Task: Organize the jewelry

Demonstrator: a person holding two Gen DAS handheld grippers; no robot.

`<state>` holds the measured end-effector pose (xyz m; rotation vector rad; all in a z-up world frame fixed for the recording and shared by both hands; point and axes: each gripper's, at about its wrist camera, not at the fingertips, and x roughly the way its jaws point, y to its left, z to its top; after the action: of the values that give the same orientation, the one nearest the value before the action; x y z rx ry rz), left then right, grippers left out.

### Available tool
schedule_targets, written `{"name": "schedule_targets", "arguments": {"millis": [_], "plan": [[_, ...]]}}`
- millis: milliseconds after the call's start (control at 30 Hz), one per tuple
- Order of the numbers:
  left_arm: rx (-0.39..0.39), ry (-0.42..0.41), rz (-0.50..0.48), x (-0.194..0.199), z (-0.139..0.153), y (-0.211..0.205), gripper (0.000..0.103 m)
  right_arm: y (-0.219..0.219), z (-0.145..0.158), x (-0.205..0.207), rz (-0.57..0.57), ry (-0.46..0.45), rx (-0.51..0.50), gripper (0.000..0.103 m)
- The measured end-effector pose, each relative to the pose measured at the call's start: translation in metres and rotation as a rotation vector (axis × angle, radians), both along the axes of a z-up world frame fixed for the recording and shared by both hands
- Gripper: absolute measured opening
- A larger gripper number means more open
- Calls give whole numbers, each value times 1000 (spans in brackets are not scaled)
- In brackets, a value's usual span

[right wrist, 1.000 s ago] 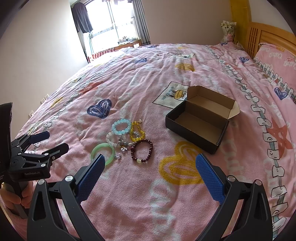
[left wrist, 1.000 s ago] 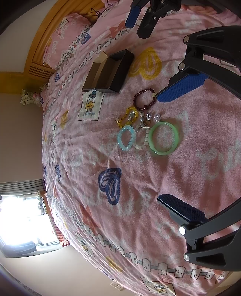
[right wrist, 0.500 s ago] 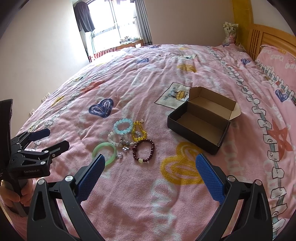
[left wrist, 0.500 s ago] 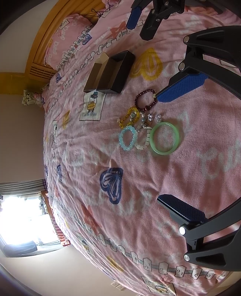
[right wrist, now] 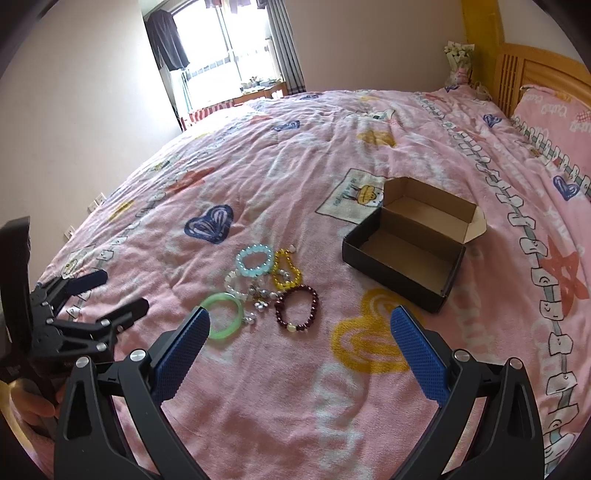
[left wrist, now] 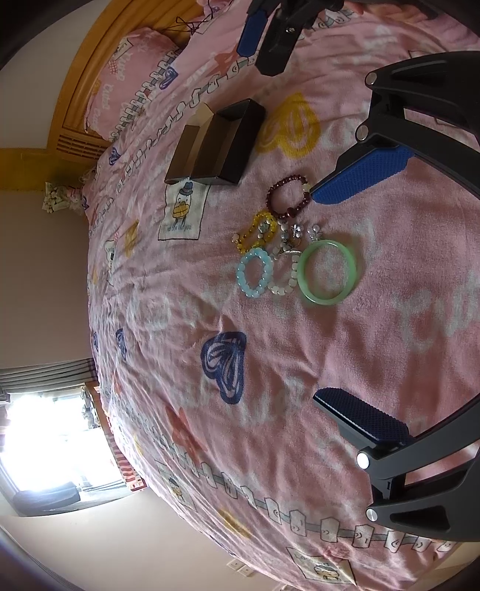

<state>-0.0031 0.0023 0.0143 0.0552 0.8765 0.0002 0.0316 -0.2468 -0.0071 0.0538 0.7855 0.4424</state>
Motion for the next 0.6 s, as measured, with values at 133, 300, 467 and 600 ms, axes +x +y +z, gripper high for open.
{"name": "schedule_targets", "arguments": {"millis": [133, 300, 467, 600], "plan": [[-10, -4, -5, 0, 3, 2, 97, 3, 6, 2, -2, -1, 9, 96], [-27, 1, -27, 6, -1, 6, 97, 7, 11, 9, -4, -13, -5, 96], [-16, 70, -41, 28, -27, 14, 97, 15, -4, 33, -8, 50, -32, 96], [-79, 157, -32, 55, -57, 27, 97, 25, -34, 53, -41, 94, -119, 96]]}}
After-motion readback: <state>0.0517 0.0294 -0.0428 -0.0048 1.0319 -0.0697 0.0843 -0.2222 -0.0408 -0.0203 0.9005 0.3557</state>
